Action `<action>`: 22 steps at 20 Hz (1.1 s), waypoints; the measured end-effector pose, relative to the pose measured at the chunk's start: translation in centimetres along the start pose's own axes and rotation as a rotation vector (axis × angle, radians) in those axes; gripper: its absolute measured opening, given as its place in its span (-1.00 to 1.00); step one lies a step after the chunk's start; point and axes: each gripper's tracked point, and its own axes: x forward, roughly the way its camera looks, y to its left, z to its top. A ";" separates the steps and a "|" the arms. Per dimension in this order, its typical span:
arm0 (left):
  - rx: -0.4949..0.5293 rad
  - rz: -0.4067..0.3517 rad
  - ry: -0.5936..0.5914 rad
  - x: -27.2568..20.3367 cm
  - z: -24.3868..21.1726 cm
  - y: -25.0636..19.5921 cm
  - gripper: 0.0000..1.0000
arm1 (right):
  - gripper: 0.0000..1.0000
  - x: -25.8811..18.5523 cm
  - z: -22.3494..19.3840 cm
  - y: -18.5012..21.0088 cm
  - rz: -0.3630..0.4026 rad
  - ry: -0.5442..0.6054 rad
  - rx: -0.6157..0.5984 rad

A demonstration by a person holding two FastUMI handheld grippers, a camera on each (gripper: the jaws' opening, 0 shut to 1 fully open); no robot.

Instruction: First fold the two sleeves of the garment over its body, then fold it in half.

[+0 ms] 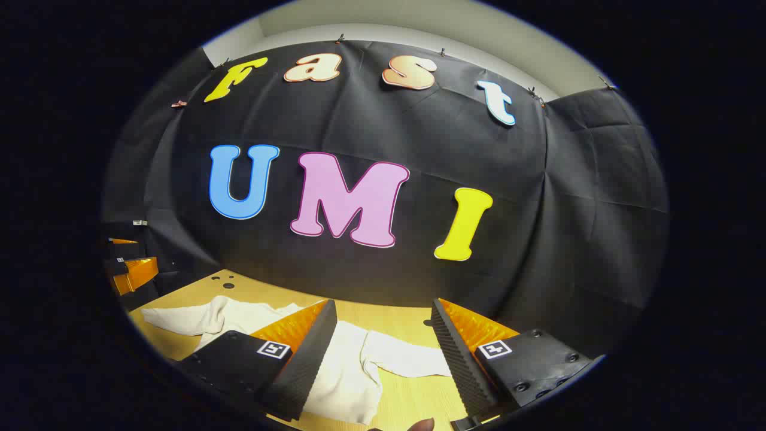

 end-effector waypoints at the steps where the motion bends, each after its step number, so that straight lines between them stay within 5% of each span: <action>1: 0.001 0.000 0.002 0.2 0.0 -0.1 0.92 | 0.95 0.2 0.1 0.1 -0.001 0.001 -0.002; 15: 0.014 0.011 0.024 1.9 -0.9 -0.2 0.91 | 0.95 2.4 -1.3 -0.8 -0.013 0.037 0.021; 22: 0.017 0.012 0.047 3.2 -1.8 -1.8 0.92 | 0.95 5.6 -6.3 -8.2 -0.116 0.153 0.012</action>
